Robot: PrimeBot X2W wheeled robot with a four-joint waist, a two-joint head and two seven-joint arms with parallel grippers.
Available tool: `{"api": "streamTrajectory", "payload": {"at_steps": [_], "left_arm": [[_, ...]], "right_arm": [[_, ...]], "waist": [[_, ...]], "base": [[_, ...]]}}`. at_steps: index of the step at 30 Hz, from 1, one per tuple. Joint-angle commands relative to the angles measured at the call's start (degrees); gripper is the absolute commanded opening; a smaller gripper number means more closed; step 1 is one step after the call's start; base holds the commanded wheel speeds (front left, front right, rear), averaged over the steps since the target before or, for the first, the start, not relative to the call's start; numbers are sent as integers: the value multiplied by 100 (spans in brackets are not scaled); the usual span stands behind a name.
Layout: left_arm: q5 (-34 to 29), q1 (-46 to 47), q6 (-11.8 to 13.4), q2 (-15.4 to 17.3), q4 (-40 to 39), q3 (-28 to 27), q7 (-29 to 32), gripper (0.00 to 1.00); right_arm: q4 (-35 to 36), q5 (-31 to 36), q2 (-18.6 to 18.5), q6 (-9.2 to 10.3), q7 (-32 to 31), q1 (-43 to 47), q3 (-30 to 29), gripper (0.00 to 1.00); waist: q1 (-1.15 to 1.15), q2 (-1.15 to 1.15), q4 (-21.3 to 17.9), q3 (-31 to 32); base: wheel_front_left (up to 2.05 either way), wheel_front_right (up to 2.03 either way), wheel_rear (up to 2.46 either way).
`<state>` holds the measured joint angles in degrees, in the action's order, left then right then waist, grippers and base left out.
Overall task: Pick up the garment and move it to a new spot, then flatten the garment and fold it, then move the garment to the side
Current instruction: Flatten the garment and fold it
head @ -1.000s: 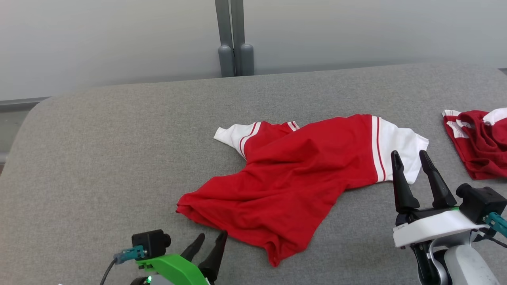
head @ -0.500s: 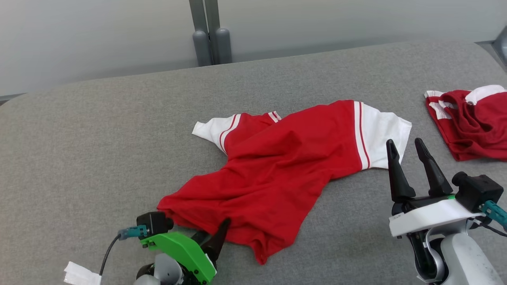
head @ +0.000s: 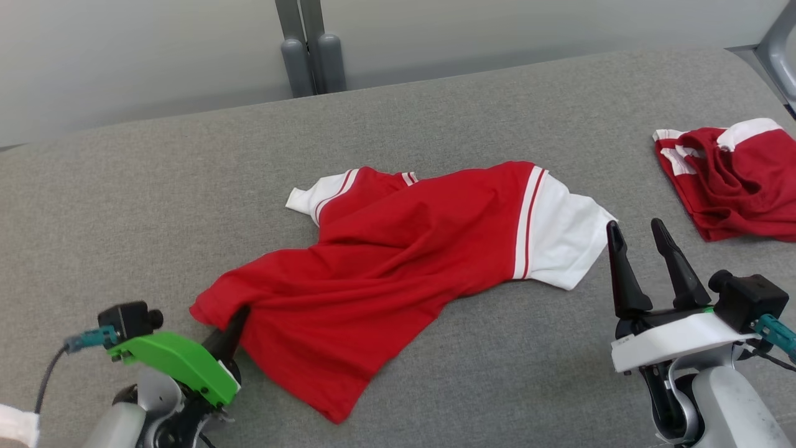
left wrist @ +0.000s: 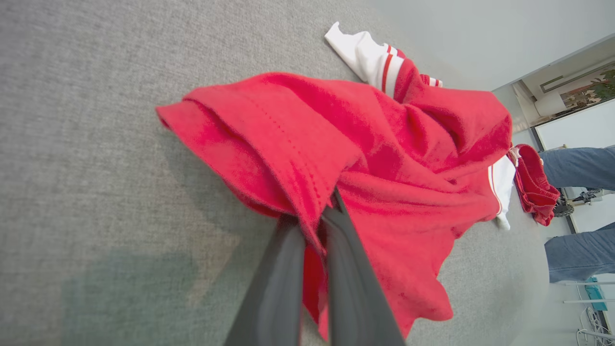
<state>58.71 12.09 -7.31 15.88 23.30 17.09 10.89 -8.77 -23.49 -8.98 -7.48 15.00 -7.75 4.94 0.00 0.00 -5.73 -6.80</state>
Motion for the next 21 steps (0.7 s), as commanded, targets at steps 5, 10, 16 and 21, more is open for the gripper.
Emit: {"api": "streamTrajectory", "payload": {"at_steps": [5, 10, 16, 21], "left_arm": [[518, 683, -27, 514, 116, -6, 647, 0], [688, 1310, -27, 829, 637, 108, 971, 0], [747, 1673, -27, 954, 1211, 409, 942, 100], [587, 1610, -27, 1152, 1171, 733, 773, 100]], "right_arm": [[-37, 28, -56, -3, 24, -191, 90, 100], [-114, 44, -75, -3, 24, -272, 85, 100], [-273, 59, -12, -3, 24, -265, 133, 100], [-376, 62, 12, -3, 24, -149, 50, 100]], "waist": [[0, 0, -27, -188], [0, 0, -57, -267], [0, 0, -19, -149], [0, 0, 159, 73]], "base": [[0, 0, 0], [0, 0, 0], [0, 0, 0], [0, 0, 0]]}}
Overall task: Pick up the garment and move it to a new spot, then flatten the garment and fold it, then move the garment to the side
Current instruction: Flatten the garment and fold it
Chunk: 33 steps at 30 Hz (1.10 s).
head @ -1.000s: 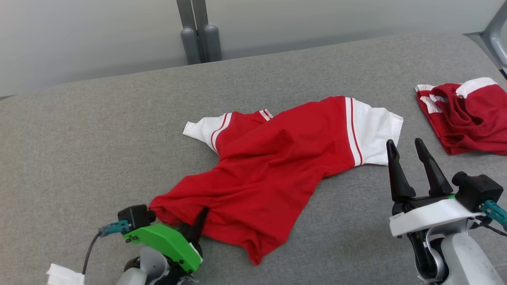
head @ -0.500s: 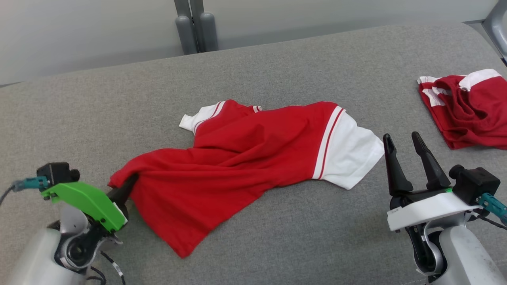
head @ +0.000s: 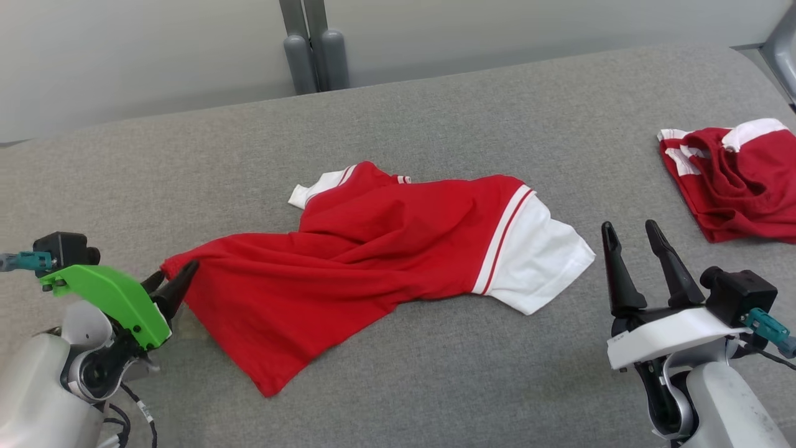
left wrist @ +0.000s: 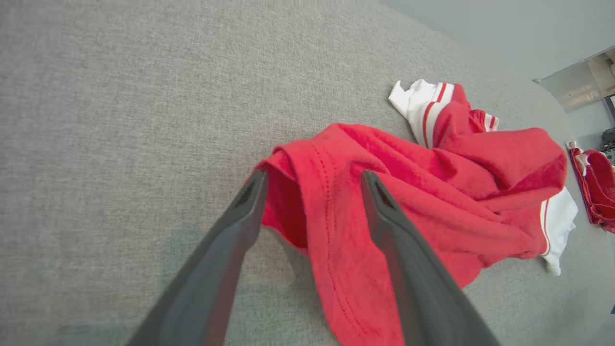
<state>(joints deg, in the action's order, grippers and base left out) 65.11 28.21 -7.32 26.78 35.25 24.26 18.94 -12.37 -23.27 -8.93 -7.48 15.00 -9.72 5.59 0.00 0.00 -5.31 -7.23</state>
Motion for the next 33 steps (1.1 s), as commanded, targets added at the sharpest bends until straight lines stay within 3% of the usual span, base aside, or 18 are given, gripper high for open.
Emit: {"api": "streamTrajectory", "payload": {"at_steps": [1, 7, 9, 13, 15, 20, 24, 28, 33], "left_arm": [[-90, -57, -26, 128, -71, 87, -103, 100], [-505, -334, -12, 431, -476, 240, -767, 100], [-696, -484, 98, 498, -721, 186, -1154, 100], [-1245, -895, 617, 562, -1395, 43, -2239, 100], [-1591, -1128, 1042, 558, -1701, 10, -2759, 100], [-2196, -1705, 1847, 248, -2476, -111, -3340, 100], [-2737, -2158, 2212, -124, -3067, -405, -3415, 100], [-3308, -2749, 2318, -628, -3449, -805, -3411, 100], [-3872, -3099, 2087, -1113, -3482, -1026, -3413, 100]], "right_arm": [[-32, 43, 18, -3, 24, 77, -23, 100], [-67, 56, 58, -3, 23, 187, -113, 100], [-59, 71, 63, -3, 22, 237, -147, 100], [-2, 104, 67, -3, 21, 311, -241, 100], [32, 125, 84, -3, 21, 378, -307, 100], [2, 252, 182, -3, 21, 520, -608, 100], [9, 460, 295, -3, 21, 645, -874, 100], [104, 612, 357, -3, 21, 786, -1031, 100], [240, 730, 376, -3, 21, 938, -1065, 100]], "waist": [[0, 0, 165, 165], [0, 0, 436, 401], [0, 0, 501, 459], [0, 0, 607, 539], [0, 0, 656, 568], [0, 0, 730, 629], [0, 0, 717, 711], [0, 0, 683, 754], [0, 0, 673, 790]], "base": [[0, 0, 0], [0, 0, 0], [0, 0, 0], [0, 0, 0], [0, 0, 0], [0, 0, 0], [0, 0, 0], [0, 0, 0], [0, 0, 0]]}}
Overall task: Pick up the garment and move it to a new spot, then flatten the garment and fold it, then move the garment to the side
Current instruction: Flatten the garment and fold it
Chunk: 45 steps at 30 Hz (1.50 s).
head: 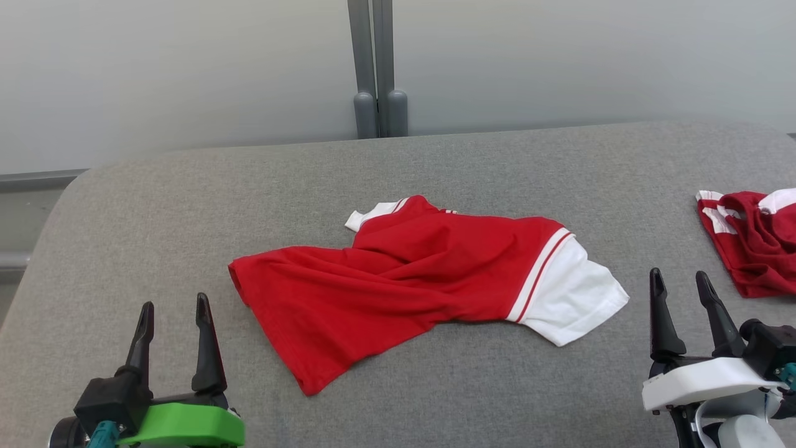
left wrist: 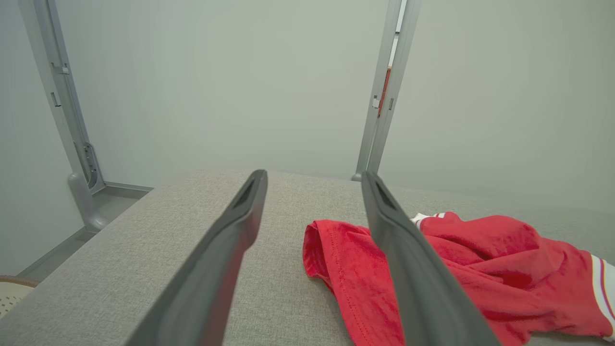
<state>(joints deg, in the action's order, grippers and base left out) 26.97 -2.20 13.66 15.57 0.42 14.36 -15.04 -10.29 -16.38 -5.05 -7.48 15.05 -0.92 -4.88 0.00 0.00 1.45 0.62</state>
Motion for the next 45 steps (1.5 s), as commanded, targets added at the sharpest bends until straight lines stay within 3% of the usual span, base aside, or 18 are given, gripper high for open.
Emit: {"api": "streamTrajectory", "payload": {"at_steps": [1, 17, 34, 41, 45], "left_arm": [[-141, -128, -76, -71, 49, -65, -16, 100], [-817, -133, -771, -598, 441, -656, -16, 100], [-1141, -65, -1140, -881, 658, -968, -17, 100], [-1061, -58, -1306, -976, 904, -918, 12, 100], [-783, 58, -1517, -1035, 1118, -762, 388, 100]], "right_arm": [[69, 67, -5, -3, 17, 75, -29, 100], [372, 103, -91, -3, 17, -49, 280, 100], [293, 18, -170, -3, 17, -60, 498, 100], [144, -14, -188, -3, 17, -65, 547, 100], [-319, -37, -327, -3, -64, -176, 639, 100]], "waist": [[0, 0, -7, 13], [0, 0, -42, 31], [0, 0, -25, 36], [0, 0, -46, 12], [0, 0, -65, -38]], "base": [[0, 0, 0], [0, 0, 0], [0, 0, 0], [0, 0, 0], [0, 0, 0]]}}
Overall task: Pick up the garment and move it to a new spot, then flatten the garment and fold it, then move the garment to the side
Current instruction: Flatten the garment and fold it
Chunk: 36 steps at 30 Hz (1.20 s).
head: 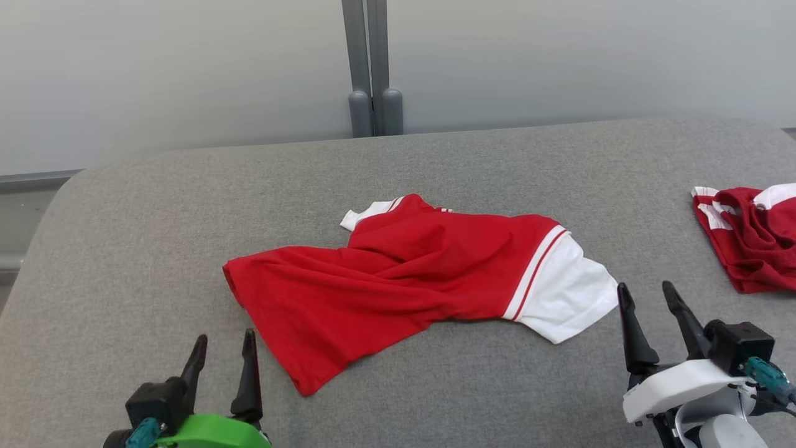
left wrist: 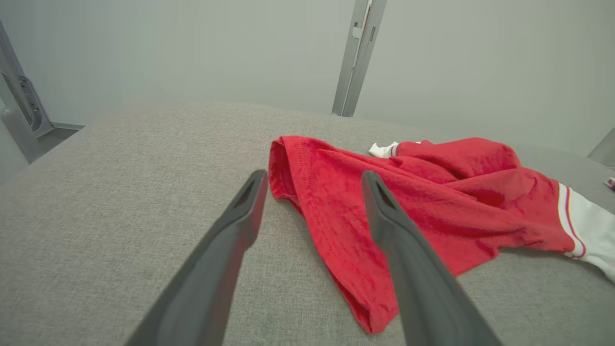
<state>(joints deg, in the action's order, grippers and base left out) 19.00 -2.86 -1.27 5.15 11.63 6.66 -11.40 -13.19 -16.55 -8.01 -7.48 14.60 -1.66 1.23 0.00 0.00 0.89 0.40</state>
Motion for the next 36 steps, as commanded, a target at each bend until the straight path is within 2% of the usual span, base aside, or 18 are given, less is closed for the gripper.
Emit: {"api": "streamTrajectory", "payload": {"at_steps": [1, 9, 16, 29, 36], "left_arm": [[58, 150, -56, 5, 42, 57, 170, 100], [399, 465, -320, 2, 229, 504, 1433, 100], [461, 788, -349, -33, 366, 749, 2060, 100], [636, 980, -149, -86, 637, 839, 2574, 100], [723, 877, 157, -65, 593, 694, 2660, 100]], "right_arm": [[-173, -51, -97, -3, -105, -173, 89, 100], [-1130, -300, -486, -3, -1038, -1014, 266, 100], [-1893, -611, -703, -3, -1767, -1737, 432, 100], [-2778, -932, -765, -3, -1906, -2335, 776, 100], [-3065, -1173, -709, -4, -1875, -2410, 1067, 100]], "waist": [[0, 0, -17, -36], [0, 0, -52, -422], [0, 0, 51, -822], [0, 0, 179, -1216], [0, 0, 195, -1316]], "base": [[0, 0, 0], [0, 0, 0], [0, 0, 0], [0, 0, 0], [0, 0, 0]]}}
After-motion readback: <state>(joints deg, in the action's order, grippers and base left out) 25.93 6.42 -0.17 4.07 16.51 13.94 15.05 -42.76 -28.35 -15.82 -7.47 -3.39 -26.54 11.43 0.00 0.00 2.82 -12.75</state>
